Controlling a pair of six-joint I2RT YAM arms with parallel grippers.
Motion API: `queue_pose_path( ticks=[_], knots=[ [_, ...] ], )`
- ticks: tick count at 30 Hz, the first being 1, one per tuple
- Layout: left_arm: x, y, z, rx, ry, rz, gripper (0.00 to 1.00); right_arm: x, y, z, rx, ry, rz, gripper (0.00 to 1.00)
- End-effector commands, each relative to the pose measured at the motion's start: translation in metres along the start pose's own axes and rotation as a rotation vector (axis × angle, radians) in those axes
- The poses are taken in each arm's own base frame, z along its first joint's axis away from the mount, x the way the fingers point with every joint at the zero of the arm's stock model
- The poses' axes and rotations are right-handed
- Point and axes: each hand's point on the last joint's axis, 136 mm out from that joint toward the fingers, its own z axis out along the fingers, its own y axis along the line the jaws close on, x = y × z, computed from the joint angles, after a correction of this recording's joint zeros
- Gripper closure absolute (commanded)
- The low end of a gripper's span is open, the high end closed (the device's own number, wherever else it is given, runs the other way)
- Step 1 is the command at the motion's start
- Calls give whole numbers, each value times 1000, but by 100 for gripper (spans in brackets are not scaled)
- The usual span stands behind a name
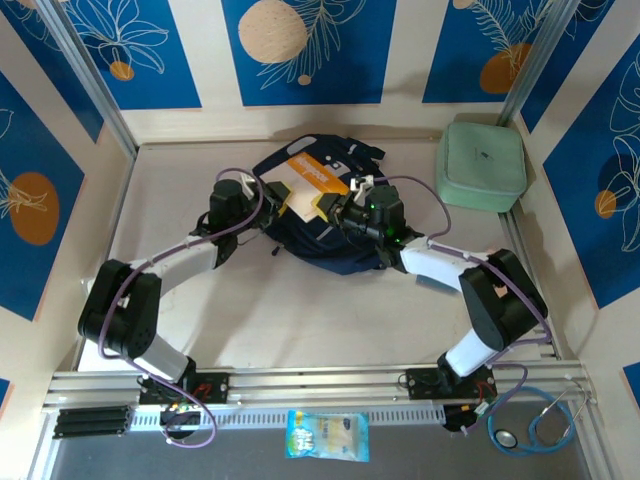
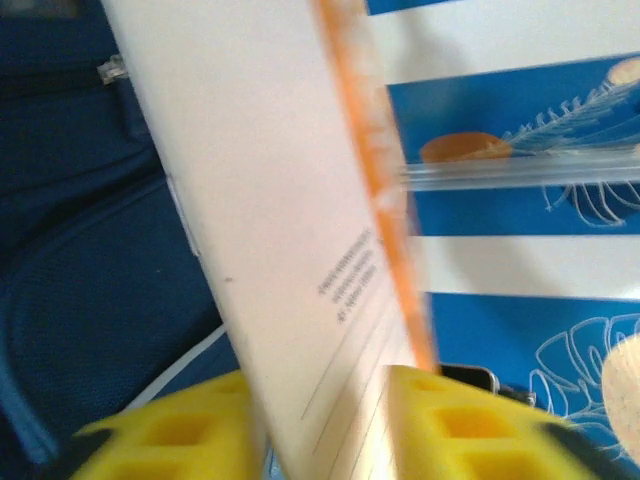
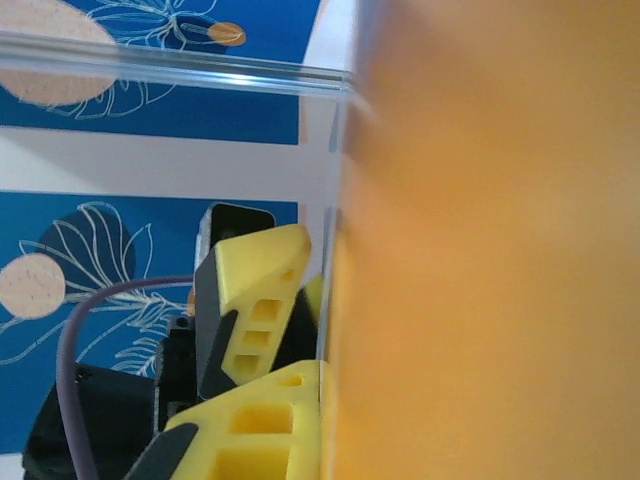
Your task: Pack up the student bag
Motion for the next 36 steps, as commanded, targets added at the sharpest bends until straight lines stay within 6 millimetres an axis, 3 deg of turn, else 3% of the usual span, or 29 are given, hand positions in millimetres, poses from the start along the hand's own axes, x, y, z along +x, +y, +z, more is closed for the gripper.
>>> queue_pose_path(
  ticks=[1,5,9,17,20,24,29,36],
  knots=[
    [7,2,-8,-74,22,115,47,-11,10,-16,40,-37,-102,100],
    [20,16,-9,-161,86,216,31,-26,1,-46,158,-96,-200,100],
    [41,22,3,-216,184,322,26,-41,-10,-83,293,-176,-286,100],
    [82,25,63,-262,362,494,24,-59,-36,-147,462,-300,-298,100],
    [71,44,85,-356,348,512,24,-64,-42,-162,501,-323,-274,100],
    [65,77,100,-460,362,505,24,-66,-45,-174,527,-332,-257,100],
    [65,112,83,-581,415,515,24,-63,-56,-177,546,-332,-221,100],
    [76,160,17,-723,481,551,24,-64,-62,-169,544,-311,-207,100]
  ],
)
